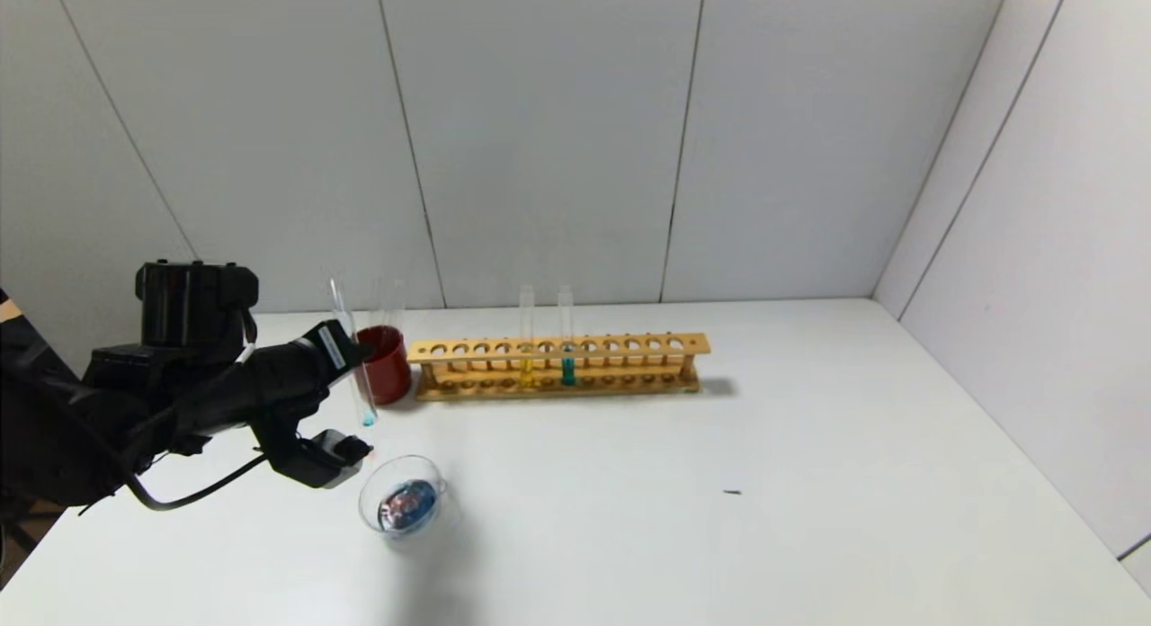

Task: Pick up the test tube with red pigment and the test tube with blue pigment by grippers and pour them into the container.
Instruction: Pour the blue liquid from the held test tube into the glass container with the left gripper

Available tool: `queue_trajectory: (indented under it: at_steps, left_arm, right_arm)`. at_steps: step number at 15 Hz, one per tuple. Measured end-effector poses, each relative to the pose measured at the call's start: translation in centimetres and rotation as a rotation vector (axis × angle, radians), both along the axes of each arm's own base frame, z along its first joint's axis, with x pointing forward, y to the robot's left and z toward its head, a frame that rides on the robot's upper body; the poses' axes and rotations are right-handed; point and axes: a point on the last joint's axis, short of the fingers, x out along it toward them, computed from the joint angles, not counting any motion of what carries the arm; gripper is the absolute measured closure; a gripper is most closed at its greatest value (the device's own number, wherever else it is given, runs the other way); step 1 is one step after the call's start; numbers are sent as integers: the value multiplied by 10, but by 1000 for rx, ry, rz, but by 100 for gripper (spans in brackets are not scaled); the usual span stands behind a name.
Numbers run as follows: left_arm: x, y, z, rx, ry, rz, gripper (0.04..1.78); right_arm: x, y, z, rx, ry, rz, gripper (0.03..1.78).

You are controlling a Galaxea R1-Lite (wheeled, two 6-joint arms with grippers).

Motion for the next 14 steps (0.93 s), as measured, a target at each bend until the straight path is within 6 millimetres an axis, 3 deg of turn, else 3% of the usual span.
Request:
queue_trajectory:
  at_steps: [14]
  left_arm:
    - [-19,-7,8,61,-77,-28,151]
  right_arm:
    - [0,0,0,0,0,0,6]
